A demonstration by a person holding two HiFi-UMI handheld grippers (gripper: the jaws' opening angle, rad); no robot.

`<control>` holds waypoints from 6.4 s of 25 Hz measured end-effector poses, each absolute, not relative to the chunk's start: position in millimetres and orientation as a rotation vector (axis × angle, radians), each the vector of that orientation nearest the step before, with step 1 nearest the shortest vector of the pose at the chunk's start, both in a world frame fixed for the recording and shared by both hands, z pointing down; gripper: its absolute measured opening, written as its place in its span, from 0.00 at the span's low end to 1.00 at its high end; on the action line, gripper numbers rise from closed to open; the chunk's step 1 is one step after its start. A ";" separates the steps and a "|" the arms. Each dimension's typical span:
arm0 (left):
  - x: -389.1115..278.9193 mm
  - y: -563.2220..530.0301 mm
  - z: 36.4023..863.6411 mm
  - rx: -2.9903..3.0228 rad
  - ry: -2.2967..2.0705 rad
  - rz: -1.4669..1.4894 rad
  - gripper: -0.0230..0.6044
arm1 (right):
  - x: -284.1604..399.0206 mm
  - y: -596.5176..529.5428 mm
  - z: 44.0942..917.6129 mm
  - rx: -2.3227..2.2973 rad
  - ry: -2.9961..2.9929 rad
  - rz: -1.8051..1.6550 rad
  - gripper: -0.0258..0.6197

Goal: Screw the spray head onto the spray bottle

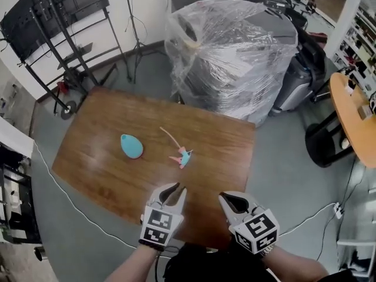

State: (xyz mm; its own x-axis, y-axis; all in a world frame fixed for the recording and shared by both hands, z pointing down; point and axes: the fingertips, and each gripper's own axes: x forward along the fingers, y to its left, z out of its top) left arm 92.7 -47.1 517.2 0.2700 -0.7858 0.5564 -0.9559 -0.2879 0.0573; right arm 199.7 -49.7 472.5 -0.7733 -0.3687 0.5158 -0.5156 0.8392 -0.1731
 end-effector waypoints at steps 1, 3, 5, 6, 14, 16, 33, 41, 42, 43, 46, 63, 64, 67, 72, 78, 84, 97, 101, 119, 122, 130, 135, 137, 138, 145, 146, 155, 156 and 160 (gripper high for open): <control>89.3 -48.2 519.3 2.169 -1.569 0.621 0.17 | 199.1 -48.4 471.7 0.668 -2.541 0.428 0.03; 83.4 -49.4 522.0 2.171 -1.559 0.649 0.18 | 199.1 -46.9 470.4 0.683 -2.541 0.429 0.03; 77.5 -50.9 523.0 2.173 -1.559 0.694 0.19 | 198.3 -48.3 468.7 0.687 -2.552 0.438 0.03; 74.2 -51.8 523.2 2.173 -1.560 0.724 0.19 | 197.0 -49.3 467.9 0.684 -2.561 0.442 0.03; 51.4 -54.8 533.8 2.169 -1.531 0.953 0.20 | 181.7 -43.7 466.8 0.639 -2.604 0.453 0.03; 45.7 -59.7 542.1 2.199 -1.484 1.012 0.20 | 177.1 -43.3 469.3 0.678 -2.594 0.460 0.03; 12.7 -125.8 632.2 2.512 -0.931 1.331 0.26 | 116.9 -26.4 499.8 1.220 -2.297 0.599 0.03; 14.6 -139.4 657.8 2.496 -0.840 1.405 0.27 | 112.5 -26.7 503.3 1.241 -2.261 0.638 0.03; 15.1 -139.7 660.6 2.491 -0.836 1.413 0.27 | 113.0 -26.7 505.2 1.238 -2.261 0.644 0.03; 15.6 -139.6 663.3 2.486 -0.832 1.418 0.27 | 113.8 -27.2 506.5 1.234 -2.260 0.648 0.03; 18.1 -139.9 667.5 2.479 -0.821 1.424 0.25 | 114.6 -29.3 508.4 1.204 -2.274 0.646 0.03; 48.3 -120.6 609.5 2.614 -0.850 1.297 0.11 | 139.1 -60.1 510.2 1.120 -2.372 0.833 0.03; 52.2 -116.7 601.0 2.643 -0.844 1.280 0.11 | 142.9 -63.8 509.1 1.117 -2.384 0.870 0.03; 65.2 -102.5 572.4 2.747 -0.819 1.208 0.11 | 150.1 -73.6 505.6 1.071 -2.435 1.031 0.21; 80.2 -76.5 522.0 2.893 -0.799 1.062 0.11 | 152.8 -83.5 496.2 0.936 -2.521 1.408 0.32; 92.5 -49.9 472.2 2.996 -0.823 0.897 0.11 | 154.4 -95.5 473.3 0.744 -2.603 1.635 0.37; 108.7 -27.1 434.1 3.061 -0.851 0.788 0.11 | 129.9 -93.8 437.6 0.432 -2.736 1.700 0.44; 108.3 -9.2 411.2 3.085 -0.890 0.660 0.11 | 101.2 -78.2 406.0 0.217 -2.831 1.429 0.24; 99.1 -11.7 414.3 3.083 -0.863 0.623 0.11 | 94.3 -78.5 401.9 0.288 -2.839 1.319 0.23; -118.3 -81.8 512.0 2.659 -1.352 0.636 0.53 | 30.1 -82.3 386.1 0.652 -2.622 0.733 0.23; -137.4 -98.4 537.5 2.612 -1.355 0.676 0.61 | 15.3 -79.2 385.0 0.665 -2.562 0.594 0.23; -143.1 -128.4 596.1 2.588 -1.219 0.774 0.72 | -15.2 -67.0 385.4 0.655 -2.408 0.305 0.23; -134.8 -137.6 620.8 2.597 -1.145 0.816 0.74 | -19.8 -58.7 389.3 0.656 -2.345 0.242 0.23; -133.9 -141.4 628.5 2.593 -1.133 0.832 0.74 | -20.2 -56.6 390.5 0.659 -2.329 0.226 0.23; -134.1 -142.7 631.8 2.591 -1.129 0.841 0.74 | -20.4 -56.0 391.0 0.661 -2.322 0.220 0.23; -131.9 -139.1 633.3 2.621 -1.106 0.910 0.69 | -20.6 -54.9 390.4 0.668 -2.294 0.194 0.23; -131.5 -137.7 630.6 2.632 -1.101 0.936 0.69 | -21.7 -55.4 389.8 0.661 -2.290 0.181 0.23; -134.7 -126.7 592.3 2.762 -1.107 1.398 0.68 | -22.2 -53.3 397.8 0.537 -2.208 -0.008 0.23; -135.6 -125.7 589.2 2.764 -1.106 1.452 0.68 | -20.8 -52.7 400.1 0.523 -2.199 -0.034 0.23; -131.3 -119.3 578.1 2.791 -1.075 1.632 0.68 | -16.3 -52.0 409.8 0.485 -2.138 -0.125 0.23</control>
State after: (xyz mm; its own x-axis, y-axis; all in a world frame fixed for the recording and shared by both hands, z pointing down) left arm -131.3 -119.3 578.1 0.3535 -0.6335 0.6883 -0.3820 -0.7694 -0.5119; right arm -16.3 -52.0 409.8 -0.5078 -0.3873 0.7695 -0.2949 0.9174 0.2671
